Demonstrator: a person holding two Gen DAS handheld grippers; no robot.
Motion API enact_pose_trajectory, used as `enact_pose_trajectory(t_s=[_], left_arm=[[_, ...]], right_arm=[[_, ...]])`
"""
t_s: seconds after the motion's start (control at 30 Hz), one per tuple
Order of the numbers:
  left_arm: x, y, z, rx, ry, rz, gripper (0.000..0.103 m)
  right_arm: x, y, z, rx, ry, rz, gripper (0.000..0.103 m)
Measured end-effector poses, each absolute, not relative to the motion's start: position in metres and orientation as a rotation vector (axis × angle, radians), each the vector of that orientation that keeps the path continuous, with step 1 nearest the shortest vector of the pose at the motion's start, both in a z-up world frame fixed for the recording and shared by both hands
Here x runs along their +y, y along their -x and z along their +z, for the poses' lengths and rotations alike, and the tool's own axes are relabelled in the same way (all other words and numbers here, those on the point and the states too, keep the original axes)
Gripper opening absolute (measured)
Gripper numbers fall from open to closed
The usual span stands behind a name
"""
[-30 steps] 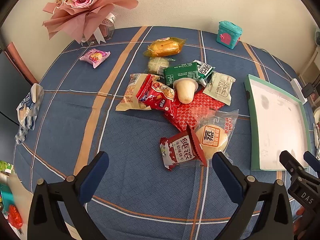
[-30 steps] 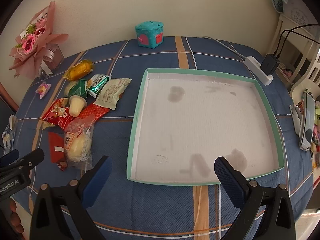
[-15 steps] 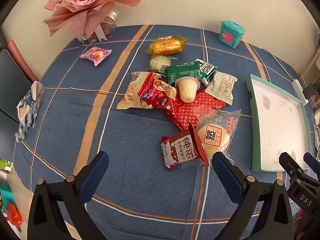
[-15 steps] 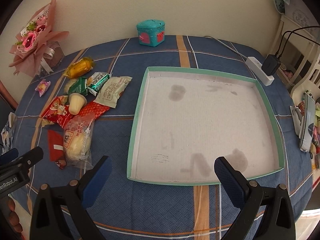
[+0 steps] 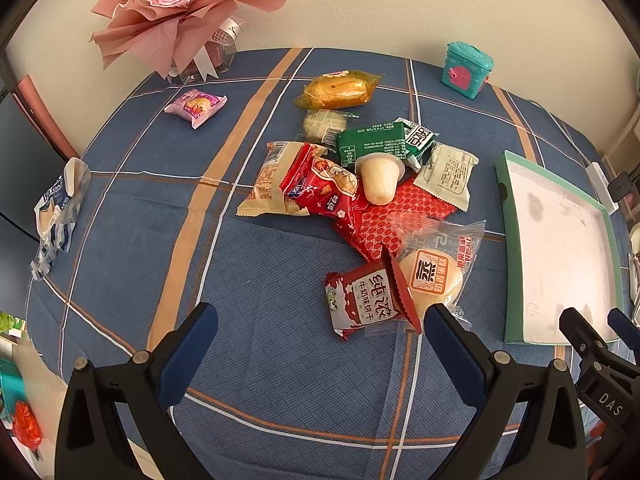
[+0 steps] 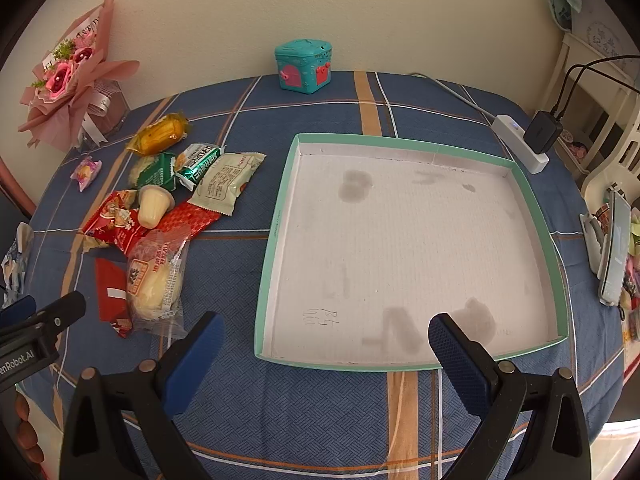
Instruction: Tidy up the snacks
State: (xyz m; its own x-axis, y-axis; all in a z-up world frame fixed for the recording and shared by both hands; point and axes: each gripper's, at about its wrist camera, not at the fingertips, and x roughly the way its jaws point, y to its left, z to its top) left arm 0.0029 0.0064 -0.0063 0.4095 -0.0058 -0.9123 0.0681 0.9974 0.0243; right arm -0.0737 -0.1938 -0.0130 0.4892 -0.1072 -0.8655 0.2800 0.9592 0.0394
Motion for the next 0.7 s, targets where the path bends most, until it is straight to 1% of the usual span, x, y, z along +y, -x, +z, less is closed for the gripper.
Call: enact_pose_trajectory(t_s=[0.7], left_arm=[[0.0102, -0.003, -0.007, 1.149, -0.058, -0.045, 0.103]], right_arm=[[-0.1924, 0.0738, -0.0128, 1.037, -0.176, -0.235, 0.103]])
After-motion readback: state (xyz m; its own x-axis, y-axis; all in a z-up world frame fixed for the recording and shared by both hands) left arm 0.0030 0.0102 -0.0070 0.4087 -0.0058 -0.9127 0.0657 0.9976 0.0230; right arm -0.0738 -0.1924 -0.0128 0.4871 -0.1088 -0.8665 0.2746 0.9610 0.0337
